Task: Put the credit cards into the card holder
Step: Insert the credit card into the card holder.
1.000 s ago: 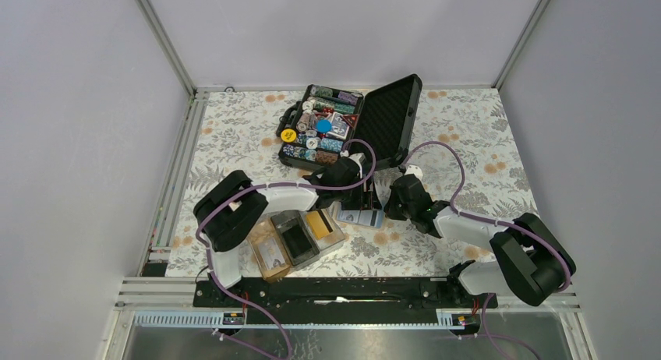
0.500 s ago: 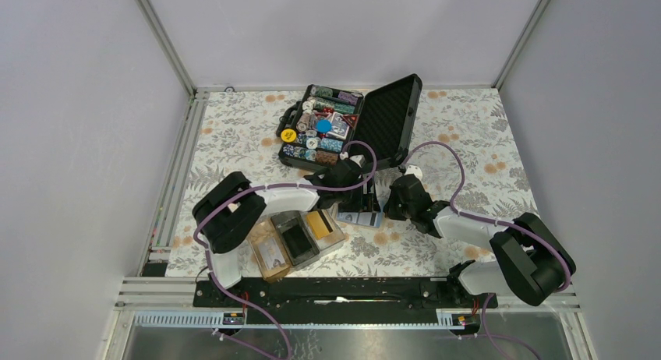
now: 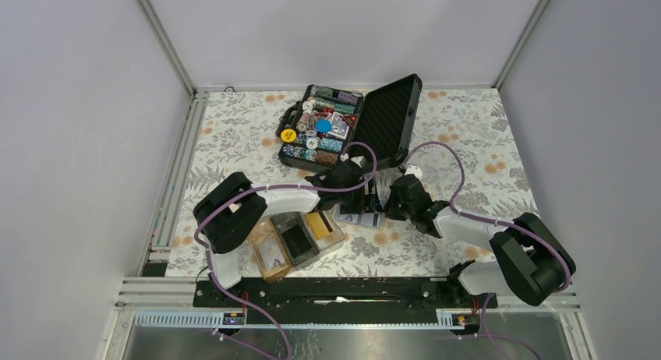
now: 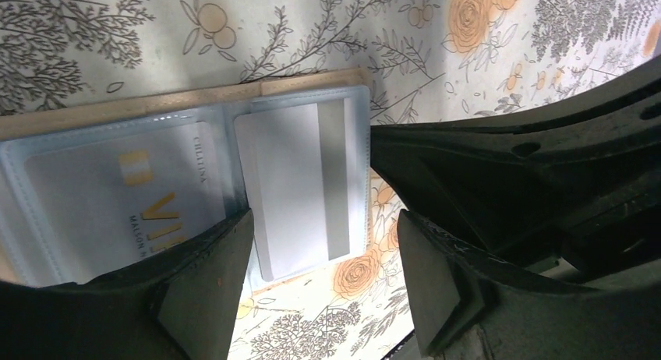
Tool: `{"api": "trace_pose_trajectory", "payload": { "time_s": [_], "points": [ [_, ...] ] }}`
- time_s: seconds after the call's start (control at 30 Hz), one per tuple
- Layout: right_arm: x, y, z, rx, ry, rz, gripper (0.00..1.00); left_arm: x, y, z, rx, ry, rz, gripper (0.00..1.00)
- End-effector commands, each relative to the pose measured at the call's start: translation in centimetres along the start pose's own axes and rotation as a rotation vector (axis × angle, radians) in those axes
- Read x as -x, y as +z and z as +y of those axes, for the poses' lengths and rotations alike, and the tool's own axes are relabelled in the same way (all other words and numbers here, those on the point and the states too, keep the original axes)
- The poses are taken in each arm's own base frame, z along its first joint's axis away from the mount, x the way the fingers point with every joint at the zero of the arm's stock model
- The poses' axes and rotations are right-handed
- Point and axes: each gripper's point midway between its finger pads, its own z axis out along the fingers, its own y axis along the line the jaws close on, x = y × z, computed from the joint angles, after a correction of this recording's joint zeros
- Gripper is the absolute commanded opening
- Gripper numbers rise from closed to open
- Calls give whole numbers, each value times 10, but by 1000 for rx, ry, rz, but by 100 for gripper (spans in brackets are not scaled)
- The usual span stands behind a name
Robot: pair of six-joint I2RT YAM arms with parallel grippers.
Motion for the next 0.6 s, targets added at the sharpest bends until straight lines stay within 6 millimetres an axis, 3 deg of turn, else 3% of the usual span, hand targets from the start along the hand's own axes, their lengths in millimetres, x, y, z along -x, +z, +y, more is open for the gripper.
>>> {"api": "trace_pose_trajectory", "payload": {
  "time_s": [0.0,0.33,0.4,0.57],
  "points": [
    [1,0,1,4,5,2,0,-4,3,-22,-96,-18,4,70],
    [14,-11,-6,-65,2,-21,1,-3,-4,-33,-126,-9,-20,70],
    [19,-20,-12,-106,-7,-25,6,1,-12,-34,-118,15,-37,71],
    [38,-46,-25,-209,-29,-67,29,11,-32,-43,-133,75,-68,76]
  ]
}}
